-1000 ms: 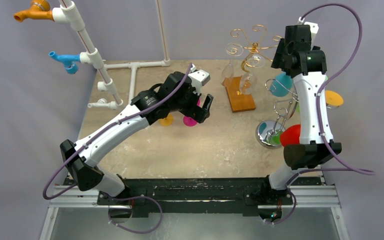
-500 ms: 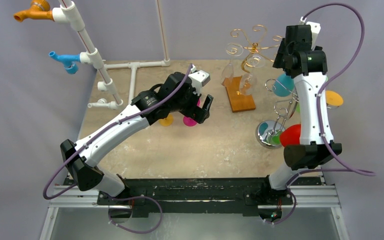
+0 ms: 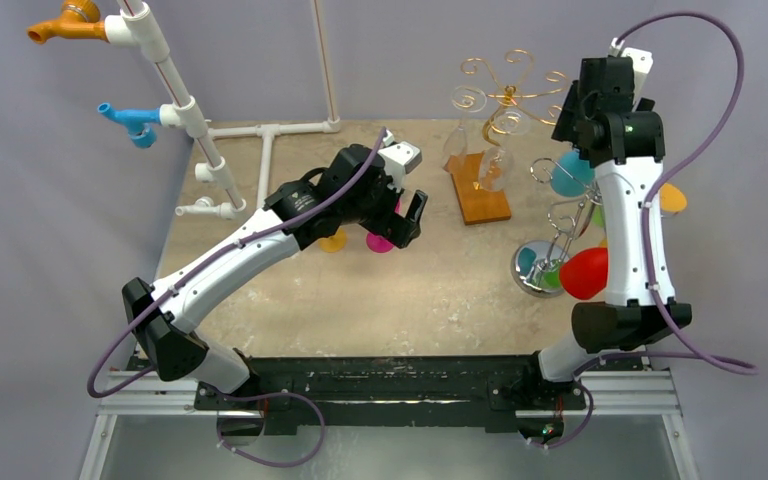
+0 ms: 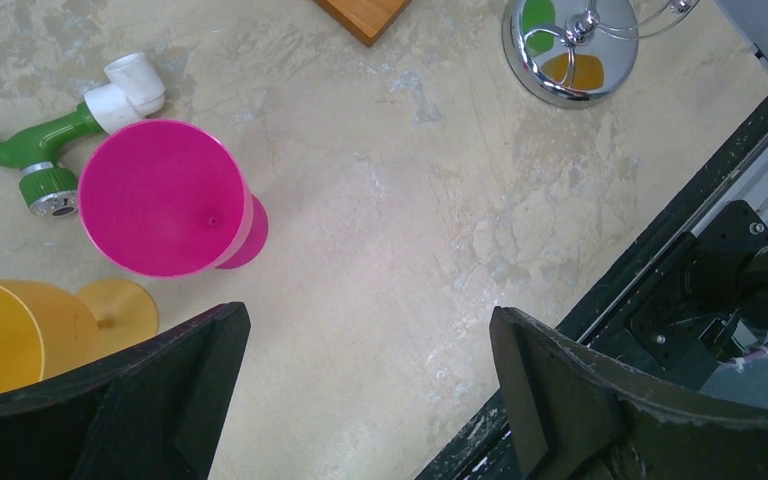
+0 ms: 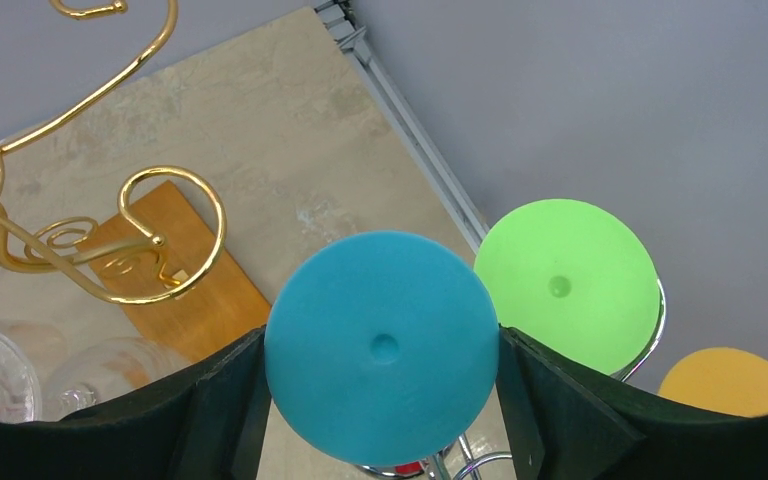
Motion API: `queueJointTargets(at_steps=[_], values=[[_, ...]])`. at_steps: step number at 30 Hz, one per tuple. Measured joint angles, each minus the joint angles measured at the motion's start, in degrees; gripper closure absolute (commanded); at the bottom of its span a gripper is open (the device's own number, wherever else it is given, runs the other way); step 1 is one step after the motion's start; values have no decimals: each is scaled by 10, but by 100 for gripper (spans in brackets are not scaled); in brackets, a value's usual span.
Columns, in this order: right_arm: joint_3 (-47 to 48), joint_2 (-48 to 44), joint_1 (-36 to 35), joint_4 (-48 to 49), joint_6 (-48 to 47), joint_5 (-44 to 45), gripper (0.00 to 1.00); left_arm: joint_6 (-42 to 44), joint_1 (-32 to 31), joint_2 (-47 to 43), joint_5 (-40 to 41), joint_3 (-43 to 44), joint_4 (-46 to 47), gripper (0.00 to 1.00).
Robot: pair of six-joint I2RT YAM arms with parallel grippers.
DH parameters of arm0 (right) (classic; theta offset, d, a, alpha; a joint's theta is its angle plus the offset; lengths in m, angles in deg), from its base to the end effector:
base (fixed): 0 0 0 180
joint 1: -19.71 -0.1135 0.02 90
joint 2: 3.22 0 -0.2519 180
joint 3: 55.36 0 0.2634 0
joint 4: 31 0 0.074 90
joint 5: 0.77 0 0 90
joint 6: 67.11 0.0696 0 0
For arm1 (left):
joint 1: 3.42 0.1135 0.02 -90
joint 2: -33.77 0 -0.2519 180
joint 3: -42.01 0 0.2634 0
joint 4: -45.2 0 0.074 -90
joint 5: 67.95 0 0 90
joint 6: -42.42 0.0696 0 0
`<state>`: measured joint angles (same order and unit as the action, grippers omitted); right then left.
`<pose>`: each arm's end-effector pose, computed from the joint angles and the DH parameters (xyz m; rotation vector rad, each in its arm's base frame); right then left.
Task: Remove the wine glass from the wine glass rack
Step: Pick up the wine glass from the wine rack.
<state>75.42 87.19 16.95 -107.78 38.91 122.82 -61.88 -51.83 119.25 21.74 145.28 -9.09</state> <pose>0.3302 -0.0226 0.4577 0.5594 2.0452 -0.4515 0.2429 -0.2743 0.3597 0.6708 2.1759 -0.6024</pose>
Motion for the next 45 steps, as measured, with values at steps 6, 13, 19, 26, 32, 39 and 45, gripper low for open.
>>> queueJointTargets(at_steps=[6,13,19,26,32,39,45], values=[[-10,-7,1,0,0,-3,44,0,0,0,-5,0,0,0],[-37,-18,1,-3,0,-26,48,0,0,0,-7,0,0,0],[-53,-50,2,-3,0,-64,48,0,0,1,-10,0,3,0],[-54,-72,2,-3,-1,-91,48,0,0,3,-14,0,4,0],[-54,-73,2,-3,-1,-110,49,-1,0,3,-15,0,4,0],[-32,-71,2,-5,-2,-133,49,-1,0,3,-15,0,4,0],[5,-63,2,-3,-2,-146,49,-1,0,3,-15,0,4,0]])
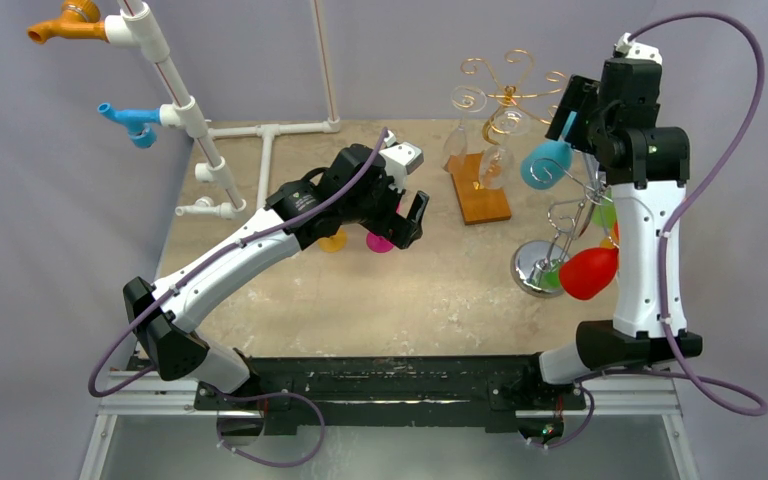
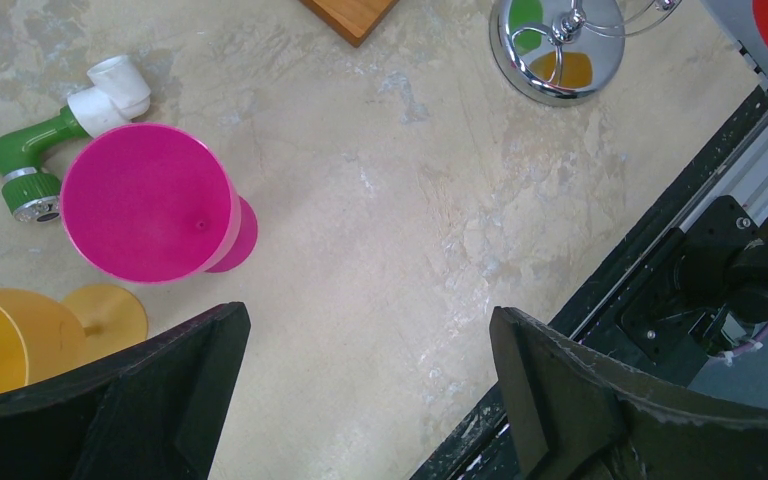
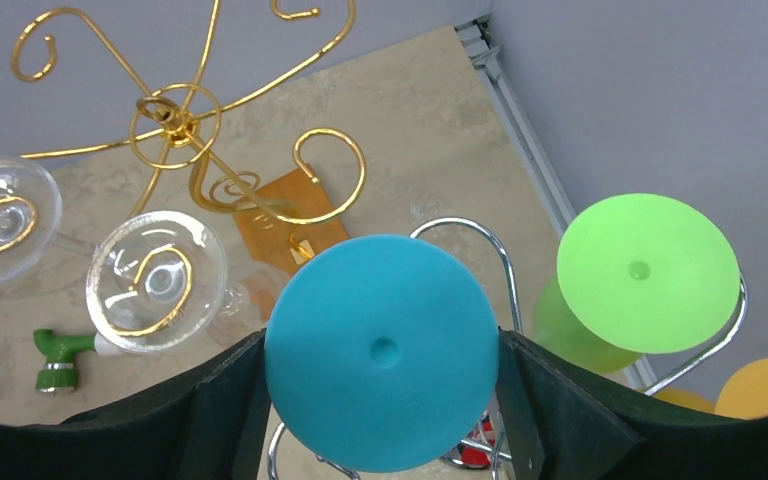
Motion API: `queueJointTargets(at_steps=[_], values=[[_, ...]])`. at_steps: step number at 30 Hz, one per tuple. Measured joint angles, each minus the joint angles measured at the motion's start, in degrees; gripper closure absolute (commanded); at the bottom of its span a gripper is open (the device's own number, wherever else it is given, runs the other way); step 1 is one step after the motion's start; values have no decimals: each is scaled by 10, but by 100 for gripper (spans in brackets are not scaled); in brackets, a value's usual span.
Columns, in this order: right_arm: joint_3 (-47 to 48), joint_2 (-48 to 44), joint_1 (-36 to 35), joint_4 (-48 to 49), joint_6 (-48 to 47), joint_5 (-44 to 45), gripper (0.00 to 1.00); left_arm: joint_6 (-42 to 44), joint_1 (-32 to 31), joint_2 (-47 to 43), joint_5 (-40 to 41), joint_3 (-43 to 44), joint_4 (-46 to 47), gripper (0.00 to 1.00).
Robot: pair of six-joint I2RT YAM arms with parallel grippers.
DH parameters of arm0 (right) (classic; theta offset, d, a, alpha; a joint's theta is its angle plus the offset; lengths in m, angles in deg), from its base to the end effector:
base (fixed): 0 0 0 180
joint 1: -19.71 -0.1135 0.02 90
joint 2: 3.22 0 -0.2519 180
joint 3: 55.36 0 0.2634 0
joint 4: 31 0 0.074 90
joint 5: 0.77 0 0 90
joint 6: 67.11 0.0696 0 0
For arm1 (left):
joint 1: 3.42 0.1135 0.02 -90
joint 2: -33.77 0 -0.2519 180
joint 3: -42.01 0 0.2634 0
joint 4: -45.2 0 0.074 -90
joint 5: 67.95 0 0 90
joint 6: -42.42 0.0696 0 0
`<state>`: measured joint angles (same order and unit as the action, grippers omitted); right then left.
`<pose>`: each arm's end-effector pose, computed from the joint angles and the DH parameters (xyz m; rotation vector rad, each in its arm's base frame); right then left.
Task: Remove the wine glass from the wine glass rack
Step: Pick up the wine glass from the wine rack.
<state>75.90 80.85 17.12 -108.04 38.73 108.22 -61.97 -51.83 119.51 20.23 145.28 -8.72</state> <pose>0.2950 -0.0093 0.4877 0.4347 2.0178 -0.1487 0.2426 -0.2767 0.3589 0.6850 2.1764 -0.6315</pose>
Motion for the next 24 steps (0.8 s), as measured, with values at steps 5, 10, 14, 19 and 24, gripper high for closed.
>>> queueJointTargets(at_steps=[5,10,14,19,24], values=[[25,19,0,0,0,-8,49,0,0,0,0,0,0,0],[36,27,0,0,0,-17,49,0,0,0,1,0,0,0],[54,27,0,1,2,-23,49,0,0,0,1,0,0,0],[72,27,0,0,2,-31,49,0,0,0,1,0,0,0],[83,27,0,-9,2,-30,49,0,0,0,1,0,0,0]])
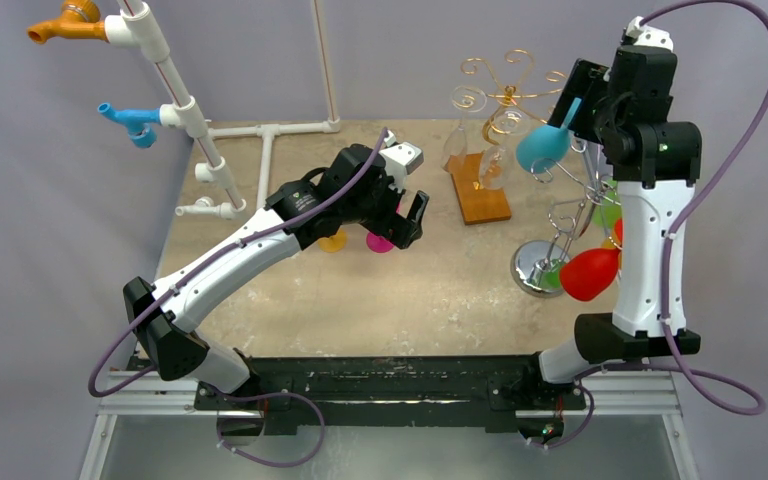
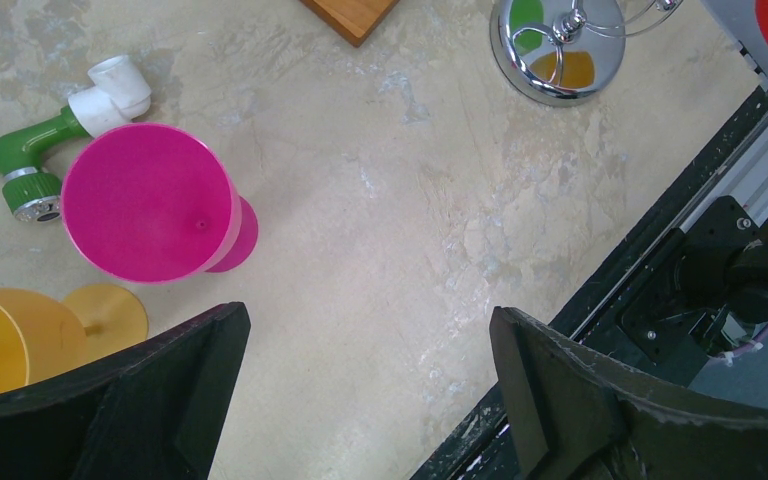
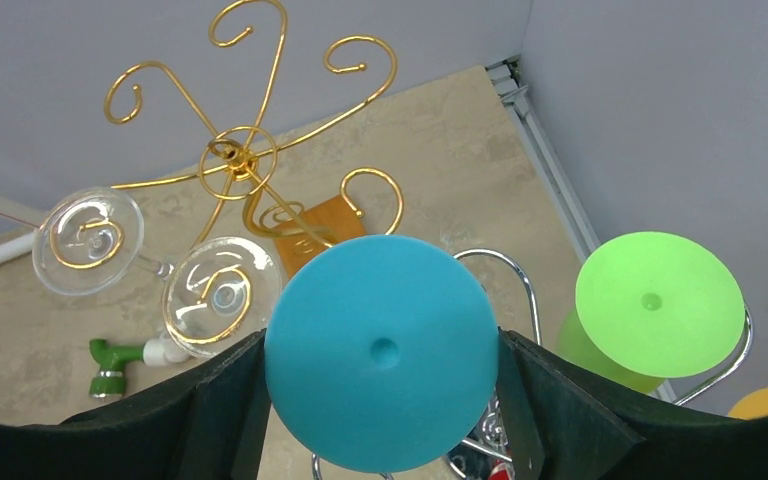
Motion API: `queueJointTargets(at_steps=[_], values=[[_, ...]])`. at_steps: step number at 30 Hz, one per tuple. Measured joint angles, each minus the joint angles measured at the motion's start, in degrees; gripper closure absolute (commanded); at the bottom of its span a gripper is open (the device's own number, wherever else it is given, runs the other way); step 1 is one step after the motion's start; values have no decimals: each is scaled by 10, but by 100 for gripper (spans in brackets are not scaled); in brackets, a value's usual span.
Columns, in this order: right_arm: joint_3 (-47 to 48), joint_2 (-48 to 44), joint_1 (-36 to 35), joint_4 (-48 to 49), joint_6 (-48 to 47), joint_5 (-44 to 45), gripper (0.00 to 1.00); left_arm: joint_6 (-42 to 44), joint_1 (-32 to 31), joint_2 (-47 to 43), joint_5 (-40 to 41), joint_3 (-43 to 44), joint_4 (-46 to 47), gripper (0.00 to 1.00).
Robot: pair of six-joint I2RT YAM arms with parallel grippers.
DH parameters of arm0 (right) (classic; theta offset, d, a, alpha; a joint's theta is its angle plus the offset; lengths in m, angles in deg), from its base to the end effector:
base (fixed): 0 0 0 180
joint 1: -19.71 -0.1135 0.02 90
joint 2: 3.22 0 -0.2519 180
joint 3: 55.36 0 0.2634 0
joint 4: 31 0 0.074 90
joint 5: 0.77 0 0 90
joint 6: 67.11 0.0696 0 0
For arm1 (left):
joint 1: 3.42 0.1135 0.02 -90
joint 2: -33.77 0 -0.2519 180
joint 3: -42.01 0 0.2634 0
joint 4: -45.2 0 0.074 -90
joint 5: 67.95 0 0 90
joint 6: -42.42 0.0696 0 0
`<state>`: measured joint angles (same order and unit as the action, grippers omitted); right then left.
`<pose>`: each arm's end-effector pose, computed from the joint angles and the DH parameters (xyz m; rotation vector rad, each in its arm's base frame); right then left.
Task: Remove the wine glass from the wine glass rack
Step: Pick up the wine glass from the wine rack.
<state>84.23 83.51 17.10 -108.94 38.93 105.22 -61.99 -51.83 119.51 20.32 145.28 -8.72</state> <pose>0.2929 -0.0058 0.5152 0.4079 1.9490 -0.0705 0.2427 -0.2766 0.3589 0.6836 2.1765 -0.6301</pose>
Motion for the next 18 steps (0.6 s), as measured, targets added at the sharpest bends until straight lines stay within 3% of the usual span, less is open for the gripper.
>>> queueJointTargets(at_steps=[18], values=[[14,-2,0,-13,0,0,49,-11,0,6,0,0,5,0]])
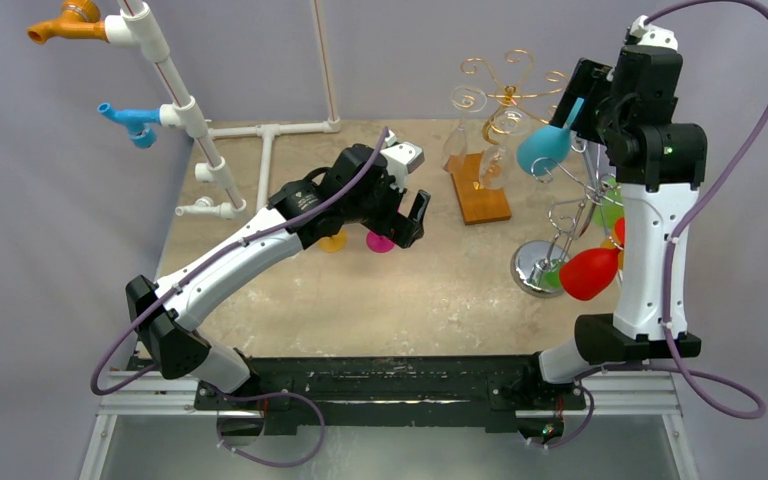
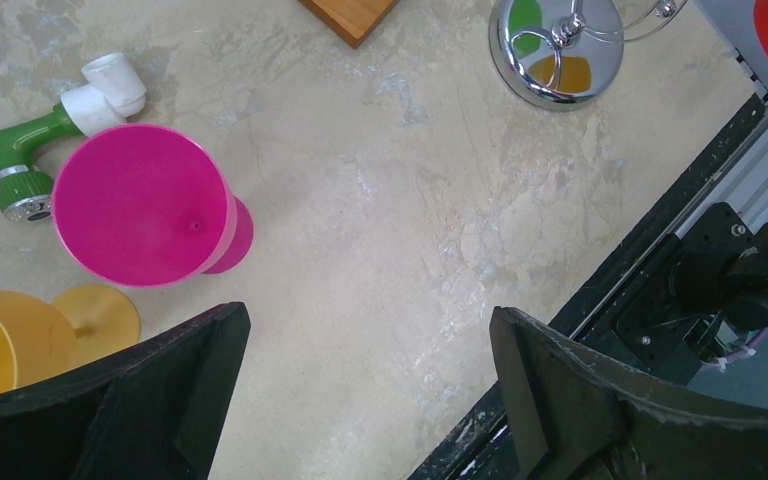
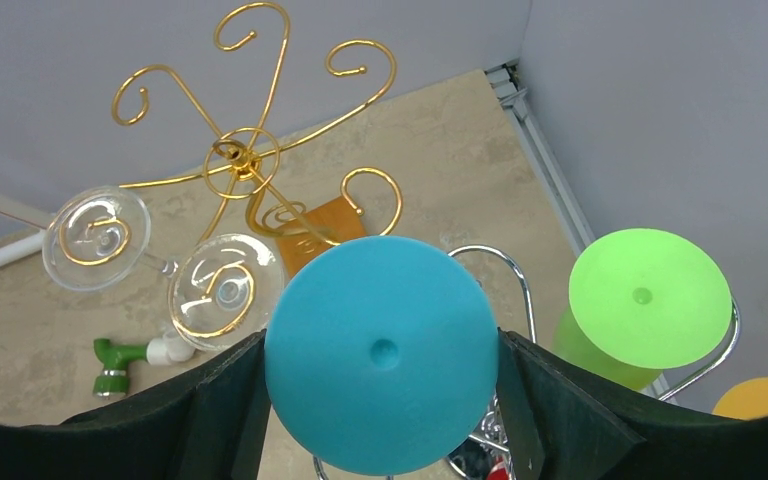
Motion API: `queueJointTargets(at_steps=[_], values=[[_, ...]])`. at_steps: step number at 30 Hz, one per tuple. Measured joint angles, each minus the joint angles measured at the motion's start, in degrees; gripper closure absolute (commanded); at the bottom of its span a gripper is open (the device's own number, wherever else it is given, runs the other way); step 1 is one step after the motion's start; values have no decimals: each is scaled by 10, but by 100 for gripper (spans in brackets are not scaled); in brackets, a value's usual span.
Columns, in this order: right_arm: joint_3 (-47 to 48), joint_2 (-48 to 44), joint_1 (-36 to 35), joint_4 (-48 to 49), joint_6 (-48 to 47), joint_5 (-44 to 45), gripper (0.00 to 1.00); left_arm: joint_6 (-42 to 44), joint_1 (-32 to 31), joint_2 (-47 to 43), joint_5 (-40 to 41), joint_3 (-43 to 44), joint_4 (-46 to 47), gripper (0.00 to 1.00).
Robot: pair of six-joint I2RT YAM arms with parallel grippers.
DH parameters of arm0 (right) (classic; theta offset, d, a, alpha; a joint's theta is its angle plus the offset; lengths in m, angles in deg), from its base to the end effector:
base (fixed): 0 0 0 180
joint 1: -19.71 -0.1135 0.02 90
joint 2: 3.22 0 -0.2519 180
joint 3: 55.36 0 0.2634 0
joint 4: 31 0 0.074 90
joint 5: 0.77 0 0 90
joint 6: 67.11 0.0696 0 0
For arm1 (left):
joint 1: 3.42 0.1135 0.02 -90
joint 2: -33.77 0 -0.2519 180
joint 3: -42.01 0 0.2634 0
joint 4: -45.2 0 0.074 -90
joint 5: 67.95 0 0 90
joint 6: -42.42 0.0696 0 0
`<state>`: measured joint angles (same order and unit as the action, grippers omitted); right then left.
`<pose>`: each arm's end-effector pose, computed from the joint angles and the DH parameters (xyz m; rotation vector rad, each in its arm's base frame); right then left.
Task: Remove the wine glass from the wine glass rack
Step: Pick up the wine glass from the wine rack.
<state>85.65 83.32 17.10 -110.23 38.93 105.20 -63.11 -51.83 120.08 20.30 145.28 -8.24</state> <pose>0.2864 -0.0061 0.5203 0.4076 1.9436 -0.0687 0.2448 -0.2790 0.3564 0.6637 2.1871 -0.6398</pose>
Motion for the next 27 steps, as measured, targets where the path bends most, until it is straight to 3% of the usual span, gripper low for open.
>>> queueJointTargets(at_steps=[27], values=[[34,-4,0,-5,0,0,49,-4,0,1,0,0,3,0]])
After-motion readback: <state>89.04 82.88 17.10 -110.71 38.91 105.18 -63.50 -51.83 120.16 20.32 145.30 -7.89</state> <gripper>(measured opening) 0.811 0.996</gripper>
